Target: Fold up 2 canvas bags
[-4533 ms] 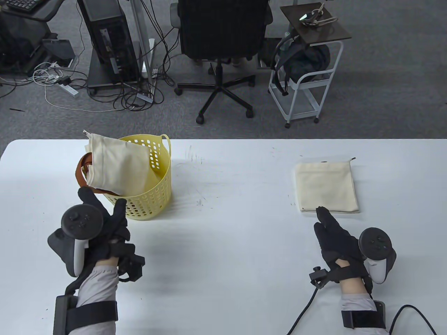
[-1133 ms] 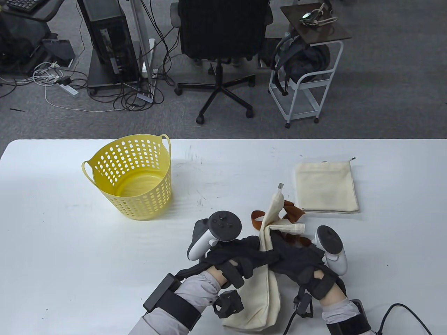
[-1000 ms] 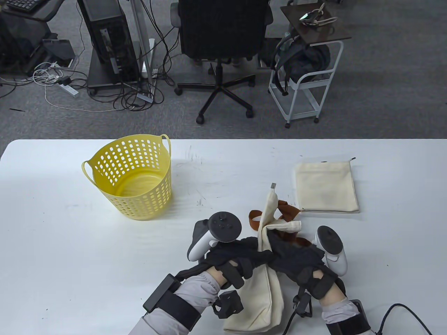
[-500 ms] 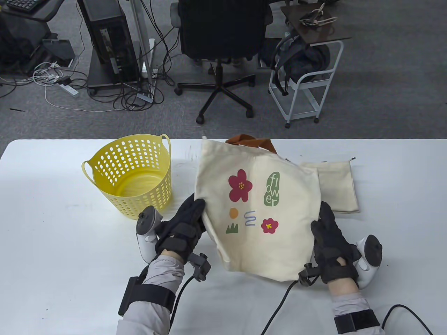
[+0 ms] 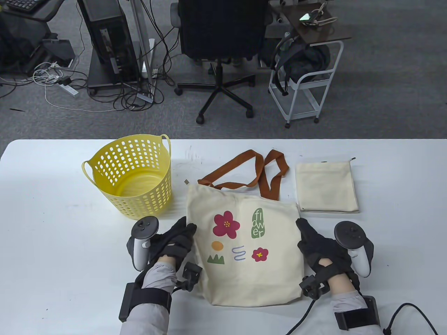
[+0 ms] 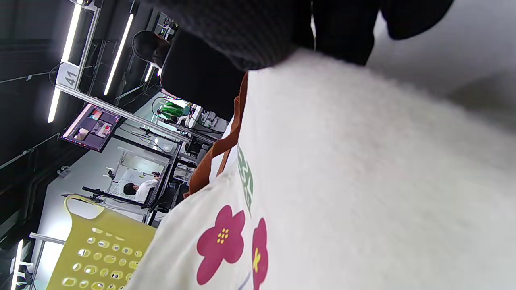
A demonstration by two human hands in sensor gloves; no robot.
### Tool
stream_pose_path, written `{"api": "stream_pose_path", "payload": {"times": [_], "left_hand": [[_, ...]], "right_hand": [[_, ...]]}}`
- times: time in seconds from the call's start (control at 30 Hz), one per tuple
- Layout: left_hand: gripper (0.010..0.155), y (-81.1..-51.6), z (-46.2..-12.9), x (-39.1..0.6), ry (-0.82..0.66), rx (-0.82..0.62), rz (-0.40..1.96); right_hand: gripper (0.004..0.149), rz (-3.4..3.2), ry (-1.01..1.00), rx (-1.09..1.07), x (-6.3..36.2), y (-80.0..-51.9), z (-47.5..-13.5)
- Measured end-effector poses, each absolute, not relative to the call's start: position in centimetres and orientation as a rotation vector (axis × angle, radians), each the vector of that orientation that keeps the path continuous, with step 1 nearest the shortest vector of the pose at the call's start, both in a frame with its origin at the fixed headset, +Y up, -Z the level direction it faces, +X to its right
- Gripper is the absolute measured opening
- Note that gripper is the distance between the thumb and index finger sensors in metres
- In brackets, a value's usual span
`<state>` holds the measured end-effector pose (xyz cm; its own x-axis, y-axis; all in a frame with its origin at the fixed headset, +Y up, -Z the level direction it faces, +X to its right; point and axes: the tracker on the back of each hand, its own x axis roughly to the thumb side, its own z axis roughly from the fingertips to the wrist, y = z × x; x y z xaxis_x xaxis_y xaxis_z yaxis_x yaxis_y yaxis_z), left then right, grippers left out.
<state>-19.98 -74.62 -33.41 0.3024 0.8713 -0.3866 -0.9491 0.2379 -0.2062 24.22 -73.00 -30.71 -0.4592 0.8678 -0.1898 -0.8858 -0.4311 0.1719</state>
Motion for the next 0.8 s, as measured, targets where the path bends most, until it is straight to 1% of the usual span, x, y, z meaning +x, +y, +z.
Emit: {"api": "stream_pose_path", "payload": {"times": [0.1,0.13,0.23,0.3,0.4,0.5,0.6,0.67,0.8], "left_hand": [[0.065,-73.4,-33.1,-21.5,0.181,-0.433,1.081],[0.064,-72.9,-32.8,-21.7,0.163,-0.404,0.996],[0.063,-72.0,-32.1,-21.7,0.097,-0.330,0.807],[0.062,-72.0,-31.7,-21.2,0.036,-0.316,0.754],[0.060,-72.8,-31.1,-20.0,-0.082,-0.315,0.669],[0.058,-74.0,-30.6,-19.0,-0.144,-0.282,0.519],[0.058,-75.4,-30.3,-18.4,-0.165,-0.303,0.436],[0.061,-76.1,-30.3,-18.5,-0.164,-0.336,0.407],[0.066,-76.1,-30.5,-19.0,-0.155,-0.331,0.381]], "right_hand": [[0.064,2.038,0.281,-0.106,24.3,-72.7,-30.6],[0.064,2.059,0.283,-0.107,24.3,-72.5,-30.5],[0.061,2.119,0.285,-0.078,24.1,-72.1,-30.4],[0.058,2.140,0.320,-0.058,23.9,-72.1,-30.4],[0.056,2.185,0.432,-0.022,23.4,-72.7,-30.4],[0.055,2.217,0.535,0.017,23.0,-73.7,-30.3],[0.056,2.219,0.604,0.036,22.9,-75.0,-30.5],[0.057,2.223,0.641,-0.004,23.1,-76.1,-30.7],[0.056,2.227,0.633,-0.023,23.9,-76.8,-31.1]]}}
